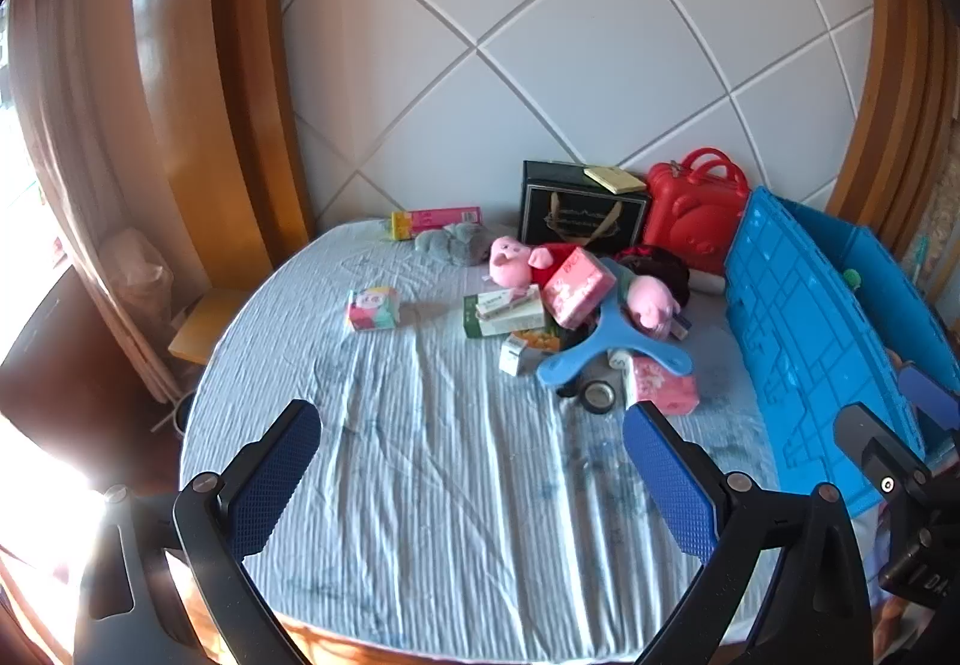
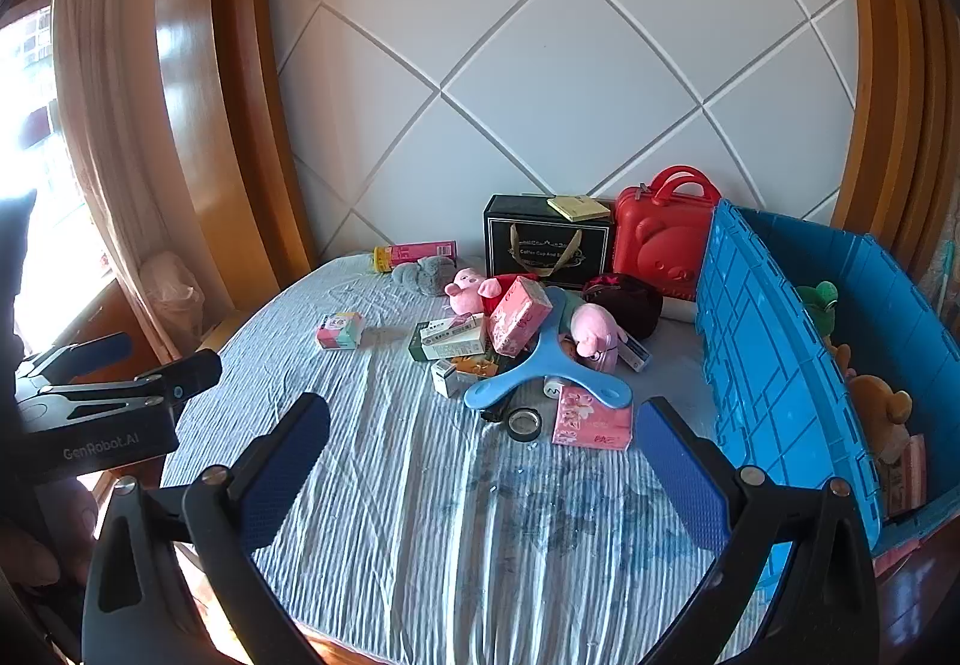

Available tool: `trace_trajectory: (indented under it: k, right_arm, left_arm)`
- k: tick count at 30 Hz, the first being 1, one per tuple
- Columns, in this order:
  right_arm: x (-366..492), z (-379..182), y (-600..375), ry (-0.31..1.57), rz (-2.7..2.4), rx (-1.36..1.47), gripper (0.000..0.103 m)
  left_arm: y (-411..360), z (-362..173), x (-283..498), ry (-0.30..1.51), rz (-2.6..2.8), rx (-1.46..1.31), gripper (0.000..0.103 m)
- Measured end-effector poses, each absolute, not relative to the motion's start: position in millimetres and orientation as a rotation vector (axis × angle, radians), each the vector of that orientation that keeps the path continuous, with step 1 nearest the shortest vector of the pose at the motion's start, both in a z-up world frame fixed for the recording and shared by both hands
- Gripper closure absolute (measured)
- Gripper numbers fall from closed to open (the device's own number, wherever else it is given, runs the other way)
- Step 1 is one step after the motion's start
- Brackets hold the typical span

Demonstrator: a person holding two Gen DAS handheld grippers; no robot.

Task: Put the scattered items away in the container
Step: 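Move both tools toward the pile of items on the bed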

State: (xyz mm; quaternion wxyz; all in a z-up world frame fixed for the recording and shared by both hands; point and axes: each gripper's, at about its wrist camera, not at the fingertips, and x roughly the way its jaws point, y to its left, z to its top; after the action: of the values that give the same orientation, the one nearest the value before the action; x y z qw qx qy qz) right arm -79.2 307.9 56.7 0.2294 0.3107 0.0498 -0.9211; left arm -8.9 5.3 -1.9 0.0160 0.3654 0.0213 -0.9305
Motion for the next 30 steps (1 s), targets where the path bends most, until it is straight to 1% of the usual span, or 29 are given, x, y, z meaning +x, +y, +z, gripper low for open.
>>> trace_trajectory:
  k: [10,13,16,22,30]
  right_arm:
    - [-116,29,325,0.139,-2.501,0.893,0.000]
    - [-137,12,336,0.138,-2.485,0.905,0.000]
    - [-161,-13,347,0.147,-2.464,0.931,0.000]
    - [-216,-69,356,0.196,-2.411,1.026,0.000]
    - [-272,-132,344,0.226,-2.394,1.151,0.000]
  left_arm:
    - [28,-20,-35,0.096,-2.868,1.194,0.001]
    - [44,-34,-53,0.124,-2.864,1.235,0.001]
    - [54,-46,-68,0.112,-2.848,1.244,0.001]
    - [69,-97,-113,0.104,-2.806,1.298,0.001]
    - [67,-159,-178,0.087,-2.768,1.352,0.001]
